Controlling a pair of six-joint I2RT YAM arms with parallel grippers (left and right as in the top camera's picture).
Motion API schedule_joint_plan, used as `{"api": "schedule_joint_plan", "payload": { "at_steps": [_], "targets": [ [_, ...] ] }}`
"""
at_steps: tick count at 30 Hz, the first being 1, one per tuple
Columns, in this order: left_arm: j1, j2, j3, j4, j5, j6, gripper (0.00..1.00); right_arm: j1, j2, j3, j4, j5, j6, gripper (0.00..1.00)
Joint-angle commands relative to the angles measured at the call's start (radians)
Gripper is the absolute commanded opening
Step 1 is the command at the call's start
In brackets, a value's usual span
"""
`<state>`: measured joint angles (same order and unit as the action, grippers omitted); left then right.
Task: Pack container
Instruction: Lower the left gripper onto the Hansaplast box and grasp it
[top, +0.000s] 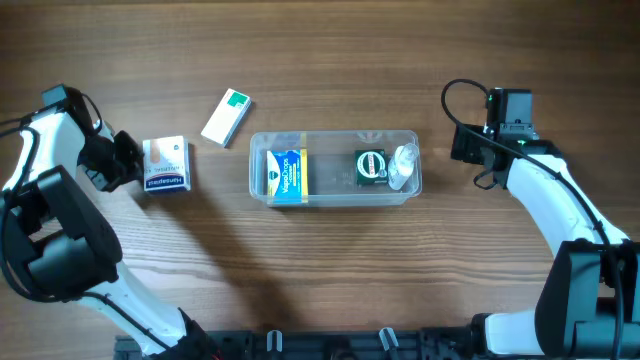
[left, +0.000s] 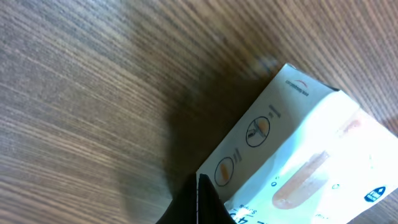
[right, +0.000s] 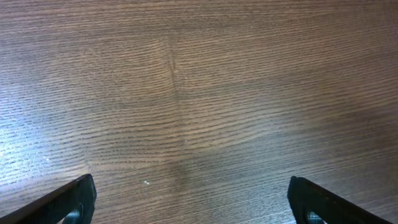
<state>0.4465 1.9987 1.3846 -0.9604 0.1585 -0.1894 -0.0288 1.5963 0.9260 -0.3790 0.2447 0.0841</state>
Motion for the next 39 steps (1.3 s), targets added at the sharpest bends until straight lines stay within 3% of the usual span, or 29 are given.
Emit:
{"api": "schedule_joint_plan", "payload": {
  "at_steps": [1,9,12,13,16,17,18,19,26,39],
  "targets": [
    [0.003,-0.037,0.042,-0.047,-0.04,-0.003,0.04,0.002,0.008,-0.004,0.005,0.017,-0.006,1.0],
    [-0.064,-0.175,0.094,-0.076,-0.047,0.005,0.04,0.002,0.008,-0.004,0.005,0.017,-0.006,1.0],
    [-0.127,-0.179,0.093,-0.092,-0.044,0.1,0.06,0.002,0.008,-0.004,0.005,0.017,-0.006,1.0],
    [-0.145,-0.179,0.093,-0.091,-0.044,0.129,0.11,0.002,0.008,-0.004,0.005,0.017,-0.006,1.0],
    [-0.199,-0.179,0.093,-0.093,-0.044,0.193,0.47,0.002,0.008,-0.004,0.005,0.017,-0.006,1.0],
    [-0.214,-0.179,0.093,-0.097,-0.043,0.21,0.65,0.002,0.008,-0.004,0.005,0.017,-0.006,1.0],
    [-0.227,-0.179,0.093,-0.101,-0.044,0.212,0.94,0.002,0.008,-0.004,0.005,0.017,-0.006,1.0],
    [-0.233,-0.179,0.093,-0.104,-0.044,0.212,1.0,0.002,0.008,-0.004,0.005,0.017,-0.006,1.0],
    [-0.234,-0.179,0.059,-0.09,-0.048,0.364,1.0,0.002,0.008,-0.004,0.005,0.017,-0.006,1.0],
    [-0.234,-0.179,-0.108,0.141,-0.15,0.331,1.0,0.002,0.008,-0.004,0.005,0.017,-0.006,1.0]
  ]
}}
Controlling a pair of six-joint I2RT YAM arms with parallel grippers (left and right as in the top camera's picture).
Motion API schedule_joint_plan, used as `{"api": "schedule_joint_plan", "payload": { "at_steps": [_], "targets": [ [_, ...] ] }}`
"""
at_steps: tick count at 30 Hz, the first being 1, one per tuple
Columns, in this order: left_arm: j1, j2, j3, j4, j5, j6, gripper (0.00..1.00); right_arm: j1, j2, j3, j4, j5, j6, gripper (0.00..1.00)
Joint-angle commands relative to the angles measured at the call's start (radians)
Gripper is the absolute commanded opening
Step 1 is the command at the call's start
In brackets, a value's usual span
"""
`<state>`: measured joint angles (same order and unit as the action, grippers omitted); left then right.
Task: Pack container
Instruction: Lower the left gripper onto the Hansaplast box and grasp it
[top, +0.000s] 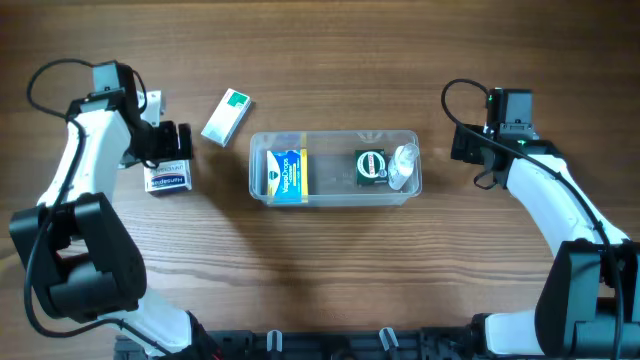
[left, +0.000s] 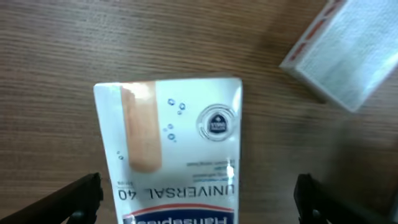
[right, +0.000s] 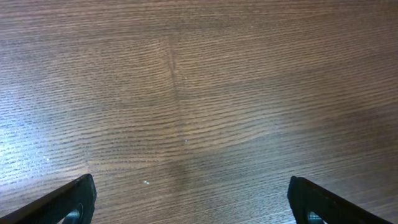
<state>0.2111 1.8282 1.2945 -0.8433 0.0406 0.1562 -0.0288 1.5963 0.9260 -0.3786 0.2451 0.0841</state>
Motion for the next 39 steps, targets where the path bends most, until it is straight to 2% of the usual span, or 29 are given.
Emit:
{"api": "schedule_joint_plan", "payload": {
  "at_steps": [1,4,12,27,39],
  "targets": [
    [0.001,-0.009,-0.018,0.029,-0.035,-0.015,1.0,0.002,0.008,-0.004,0.004,0.017,-0.005,1.0],
    [0.001,-0.008,-0.018,0.044,-0.088,-0.038,1.0,0.002,0.008,-0.004,0.004,0.017,-0.006,1.0],
    [0.001,0.007,-0.018,0.061,-0.069,-0.084,1.0,0.002,0.008,-0.004,0.004,0.017,-0.006,1.0],
    [0.001,0.025,-0.019,0.063,-0.049,-0.082,1.0,0.002,0.008,-0.004,0.004,0.017,-0.006,1.0],
    [0.0,0.105,-0.019,0.093,-0.049,-0.077,1.0,0.002,0.008,-0.004,0.004,0.017,-0.006,1.0]
  ]
}}
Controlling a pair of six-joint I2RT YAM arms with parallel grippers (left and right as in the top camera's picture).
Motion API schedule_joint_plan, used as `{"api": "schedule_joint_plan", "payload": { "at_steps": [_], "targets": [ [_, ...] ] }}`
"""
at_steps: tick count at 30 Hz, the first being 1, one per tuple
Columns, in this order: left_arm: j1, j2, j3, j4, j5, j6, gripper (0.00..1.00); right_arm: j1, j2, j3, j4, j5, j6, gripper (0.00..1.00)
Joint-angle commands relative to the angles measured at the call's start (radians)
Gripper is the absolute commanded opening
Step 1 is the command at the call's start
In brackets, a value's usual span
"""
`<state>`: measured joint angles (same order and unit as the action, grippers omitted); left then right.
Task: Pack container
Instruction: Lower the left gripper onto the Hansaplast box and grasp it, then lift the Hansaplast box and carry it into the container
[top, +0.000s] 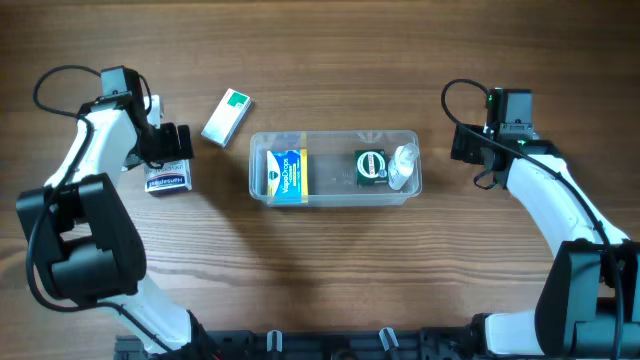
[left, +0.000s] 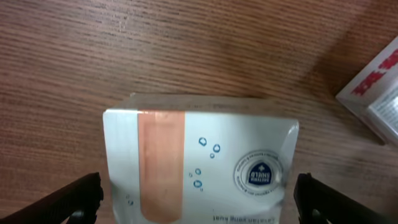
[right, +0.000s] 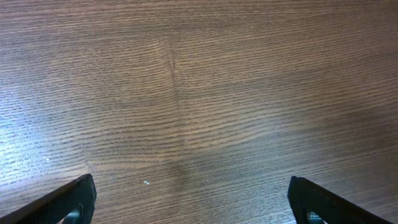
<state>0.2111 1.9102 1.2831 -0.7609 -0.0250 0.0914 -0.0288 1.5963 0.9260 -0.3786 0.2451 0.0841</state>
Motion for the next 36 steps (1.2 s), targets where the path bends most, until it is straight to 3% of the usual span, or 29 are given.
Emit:
{"api": "schedule_joint_plan", "payload": {
  "at_steps": [1,18,23,36],
  "targets": [
    [0.0,0.03,-0.008,0.013,0.016,-0.002,1.0,0.002,0.008,-0.004,0.004,0.017,-0.006,1.0],
    [0.0,0.081,-0.008,0.002,0.08,0.012,0.99,0.002,0.008,-0.004,0.004,0.017,-0.006,1.0],
    [0.0,0.081,-0.008,-0.003,0.067,0.013,0.66,0.002,0.008,-0.004,0.004,0.017,-0.006,1.0],
    [-0.007,-0.042,0.094,-0.096,0.035,0.004,0.66,0.002,0.008,-0.004,0.004,0.017,-0.006,1.0]
  ]
}}
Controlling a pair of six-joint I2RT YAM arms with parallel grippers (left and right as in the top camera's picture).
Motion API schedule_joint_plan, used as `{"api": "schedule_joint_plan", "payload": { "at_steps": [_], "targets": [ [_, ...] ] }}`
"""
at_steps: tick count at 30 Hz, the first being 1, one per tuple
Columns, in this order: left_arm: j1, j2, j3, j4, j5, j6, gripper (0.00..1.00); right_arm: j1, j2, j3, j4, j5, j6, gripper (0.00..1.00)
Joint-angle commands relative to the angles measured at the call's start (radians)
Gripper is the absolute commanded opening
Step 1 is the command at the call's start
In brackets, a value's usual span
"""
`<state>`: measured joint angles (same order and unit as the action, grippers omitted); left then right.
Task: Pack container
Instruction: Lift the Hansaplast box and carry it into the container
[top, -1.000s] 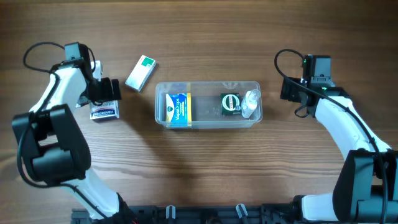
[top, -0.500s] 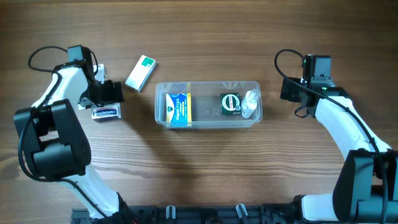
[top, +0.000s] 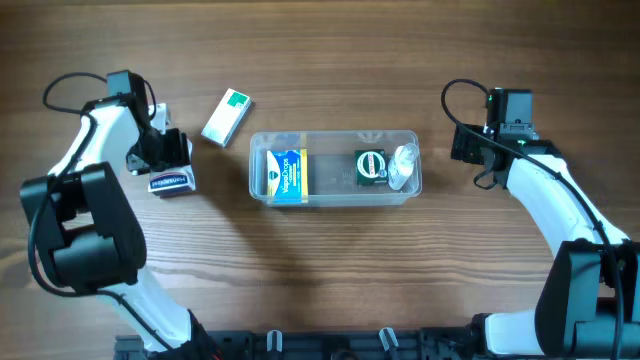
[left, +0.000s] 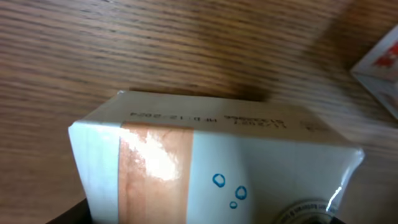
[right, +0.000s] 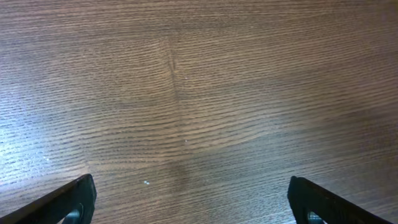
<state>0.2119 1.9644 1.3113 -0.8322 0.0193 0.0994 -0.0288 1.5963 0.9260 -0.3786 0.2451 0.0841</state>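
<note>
A white plaster box (left: 211, 168) with a skin-coloured strip fills the left wrist view. It lies on the table left of the clear container (top: 335, 134). My left gripper (top: 165, 150) is down over the box, open, with the box between its fingers. Another box, white and green (top: 227, 117), lies up and left of the container. The container holds a blue and yellow box (top: 288, 175), a green round tin (top: 371, 165) and a clear item (top: 403, 165). My right gripper (right: 193, 208) is open over bare wood, to the right of the container.
The corner of the white and green box (left: 380, 74) shows at the right edge of the left wrist view, close to the plaster box. The wooden table (top: 330, 270) stretches in front of the container.
My left gripper has come down lower over the plaster box, which now looms larger and fills the wrist view. The right arm has not moved.
My left gripper was first at the left side of the plaster box, low on the table. Then it stood behind the box, open and looking down on it. It closed in on the box over the two later moments. The right gripper stayed open and still.
</note>
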Motion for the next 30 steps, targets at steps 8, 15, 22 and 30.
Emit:
{"api": "schedule_joint_plan", "payload": {
  "at_steps": [8,15,22,30],
  "targets": [
    [-0.118,-0.318,0.108,-0.063,-0.009,-0.119,0.63,0.002,0.008,-0.004,0.004,0.017,-0.006,1.0],
    [-0.32,-0.468,0.108,-0.054,0.03,-0.305,0.61,0.002,0.008,-0.004,0.004,0.017,-0.006,1.0],
    [-0.575,-0.479,0.108,-0.004,0.04,-0.478,0.58,0.002,0.008,-0.004,0.004,0.017,-0.006,1.0],
    [-0.826,-0.401,0.108,0.034,-0.081,-0.674,0.6,0.002,0.008,-0.004,0.004,0.017,-0.006,1.0]
  ]
}}
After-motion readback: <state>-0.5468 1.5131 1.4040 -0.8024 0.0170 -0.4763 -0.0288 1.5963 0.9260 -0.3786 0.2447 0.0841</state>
